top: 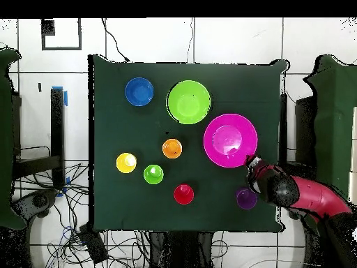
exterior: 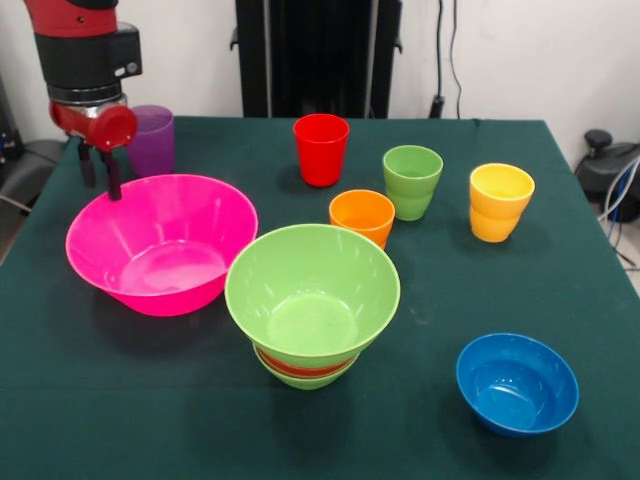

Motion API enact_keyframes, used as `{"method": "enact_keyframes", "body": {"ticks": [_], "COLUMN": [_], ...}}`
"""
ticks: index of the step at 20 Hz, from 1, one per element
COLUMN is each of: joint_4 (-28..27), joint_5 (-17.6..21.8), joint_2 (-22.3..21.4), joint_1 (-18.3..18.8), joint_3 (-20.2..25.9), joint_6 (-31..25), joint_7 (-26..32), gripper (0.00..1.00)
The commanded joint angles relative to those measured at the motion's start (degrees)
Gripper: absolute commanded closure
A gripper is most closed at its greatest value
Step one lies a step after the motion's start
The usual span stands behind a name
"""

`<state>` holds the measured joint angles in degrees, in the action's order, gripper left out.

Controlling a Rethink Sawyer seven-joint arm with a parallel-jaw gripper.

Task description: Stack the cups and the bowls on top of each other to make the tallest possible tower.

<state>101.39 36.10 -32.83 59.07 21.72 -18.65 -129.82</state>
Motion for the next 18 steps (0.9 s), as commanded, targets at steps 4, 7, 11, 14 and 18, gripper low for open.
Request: {"method": "enact_keyframes", "body": {"ticks": [4,7,11,14,18], "joint_4": [-0.9,-1.3,-1.6,-1.5,-1.4], "joint_5": [5.3,5.8,6.3,7.0,7.7], "joint_2": [4.4,5.0,5.1,5.5,5.3], "joint_1": [-2.7,-2.9,-3.2,-3.3,-3.3], "joint_3": [0.3,0.4,0.0,-0.5,-0.5], "joint_6": [-4.5,-4.6,-5.1,-4.7,-5.1], "joint_7": [8.6,8.9,9.3,9.4,9.8], "gripper": [0.0,0.0,0.0,0.0,0.0]}}
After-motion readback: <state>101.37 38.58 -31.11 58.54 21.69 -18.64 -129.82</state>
